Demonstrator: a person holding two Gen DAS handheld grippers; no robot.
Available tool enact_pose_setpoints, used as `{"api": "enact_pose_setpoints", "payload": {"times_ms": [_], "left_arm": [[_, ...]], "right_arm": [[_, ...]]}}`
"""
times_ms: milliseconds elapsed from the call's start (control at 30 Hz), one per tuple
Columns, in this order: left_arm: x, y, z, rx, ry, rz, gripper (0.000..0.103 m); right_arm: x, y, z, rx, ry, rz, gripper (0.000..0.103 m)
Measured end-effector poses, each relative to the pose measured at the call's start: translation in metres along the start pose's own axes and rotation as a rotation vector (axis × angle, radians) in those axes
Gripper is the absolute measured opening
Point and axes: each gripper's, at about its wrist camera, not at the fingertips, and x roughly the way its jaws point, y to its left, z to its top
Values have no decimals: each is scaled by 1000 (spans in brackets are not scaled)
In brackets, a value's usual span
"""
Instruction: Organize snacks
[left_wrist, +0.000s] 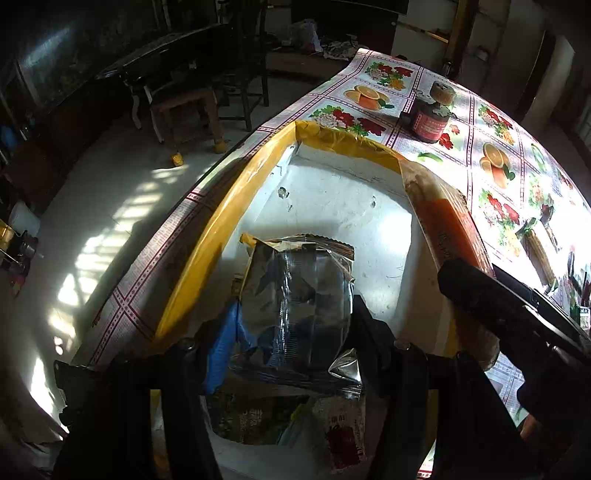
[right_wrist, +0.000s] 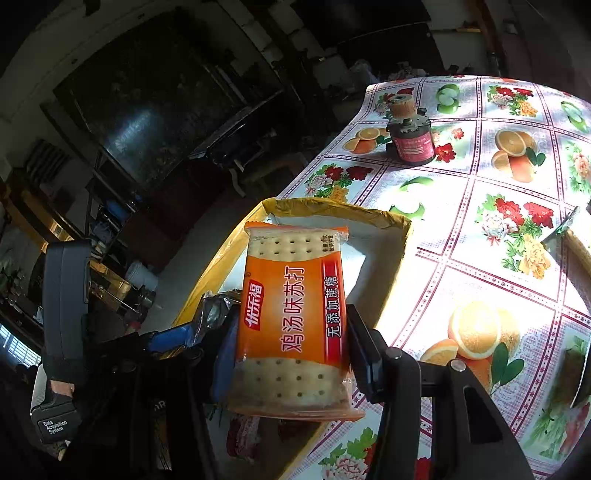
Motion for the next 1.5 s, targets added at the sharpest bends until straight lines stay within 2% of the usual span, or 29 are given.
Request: {"api": "enact_pose_setpoints", "payload": {"times_ms": [233, 267, 300, 367, 533, 667, 867, 933, 1033, 1233, 1500], "left_arm": [[6, -9, 1, 56, -23, 29, 60], [7, -10, 1, 64, -24, 35, 60], [7, -11, 1, 70, -28, 39, 60], [9, -14, 1, 84, -32, 43, 60], [11, -16, -1, 100, -35, 55, 60], [16, -21, 2, 112, -8, 56, 61], [24, -26, 9, 106, 25, 78, 67], [25, -26, 10, 104, 35, 86, 73], [23, -24, 9, 93, 61, 44, 79], [-11, -32, -2, 70, 9, -25, 81], [-52, -87, -28, 156, -33, -116, 85]], "right_arm": [[36, 6, 7, -61, 61, -63, 53], [39, 5, 7, -65, 66, -64, 49], [40, 5, 7, -66, 74, -65, 34], [43, 2, 8, -59, 88, -58, 23], [42, -1, 10, -79, 101, -74, 23], [32, -3, 12, -63, 70, -67, 23], [-11, -21, 3, 2, -9, -72, 24], [-28, -29, -4, 25, -31, -77, 25], [-58, -43, -17, 60, -72, -89, 25], [-132, -75, -54, 129, -164, -143, 26], [-202, -127, -108, 237, -213, -274, 27]]}}
